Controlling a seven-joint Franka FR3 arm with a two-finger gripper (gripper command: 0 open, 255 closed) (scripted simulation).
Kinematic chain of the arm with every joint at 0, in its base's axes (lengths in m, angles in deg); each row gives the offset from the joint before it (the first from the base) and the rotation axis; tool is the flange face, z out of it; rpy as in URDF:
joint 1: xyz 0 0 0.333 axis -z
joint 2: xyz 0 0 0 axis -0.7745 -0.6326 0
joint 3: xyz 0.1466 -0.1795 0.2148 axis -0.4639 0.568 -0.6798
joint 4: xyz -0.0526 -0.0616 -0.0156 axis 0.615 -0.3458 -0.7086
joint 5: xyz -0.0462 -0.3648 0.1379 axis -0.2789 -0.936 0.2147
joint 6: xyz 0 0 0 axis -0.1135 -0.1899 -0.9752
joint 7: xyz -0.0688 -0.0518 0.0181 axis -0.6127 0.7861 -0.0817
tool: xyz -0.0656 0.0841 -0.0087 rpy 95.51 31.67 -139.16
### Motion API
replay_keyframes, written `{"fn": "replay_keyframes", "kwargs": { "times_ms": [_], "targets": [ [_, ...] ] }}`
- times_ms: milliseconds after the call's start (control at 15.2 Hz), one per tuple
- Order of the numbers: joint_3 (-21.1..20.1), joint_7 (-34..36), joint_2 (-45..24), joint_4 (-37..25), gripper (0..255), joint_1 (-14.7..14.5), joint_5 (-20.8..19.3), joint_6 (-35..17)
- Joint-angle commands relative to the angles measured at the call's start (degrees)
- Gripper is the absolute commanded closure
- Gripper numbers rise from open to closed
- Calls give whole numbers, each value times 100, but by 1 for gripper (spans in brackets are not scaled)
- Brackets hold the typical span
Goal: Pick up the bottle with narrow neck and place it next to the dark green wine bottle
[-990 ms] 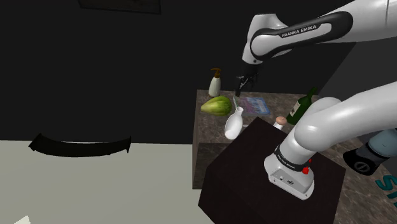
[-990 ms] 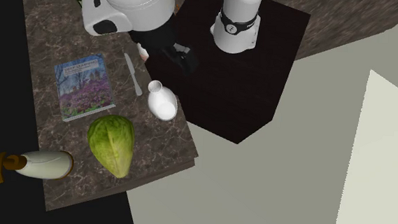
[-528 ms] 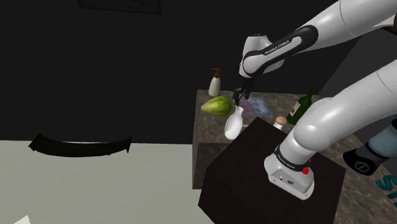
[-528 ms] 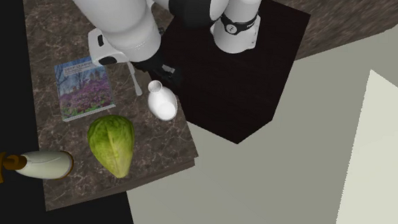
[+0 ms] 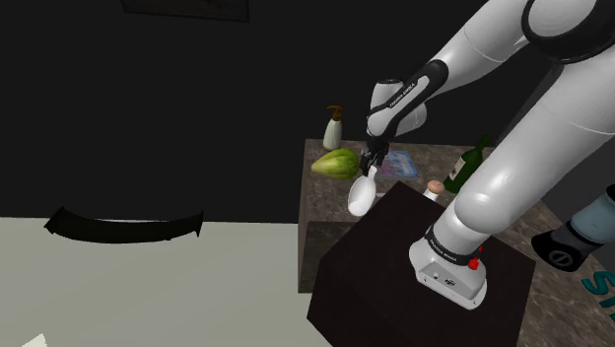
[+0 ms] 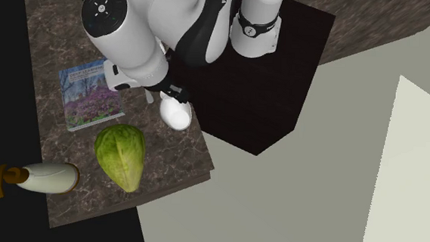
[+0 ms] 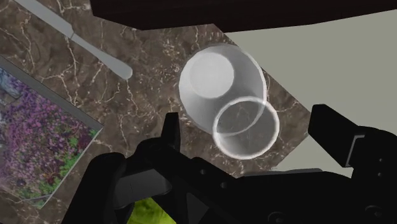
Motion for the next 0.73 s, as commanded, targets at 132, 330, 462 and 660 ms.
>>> {"fn": "replay_keyframes", "kwargs": {
  "times_ms": [132,330,462,660],
  "targets": [
    [0,-123,-417,18,0,-29,175,-428],
    [-10,-182,-574,29,0,-31,257,-591],
    [-11,-182,-574,29,0,-31,257,-591],
    [-11,-182,-574,29,0,-31,257,-591]
  ]
}}
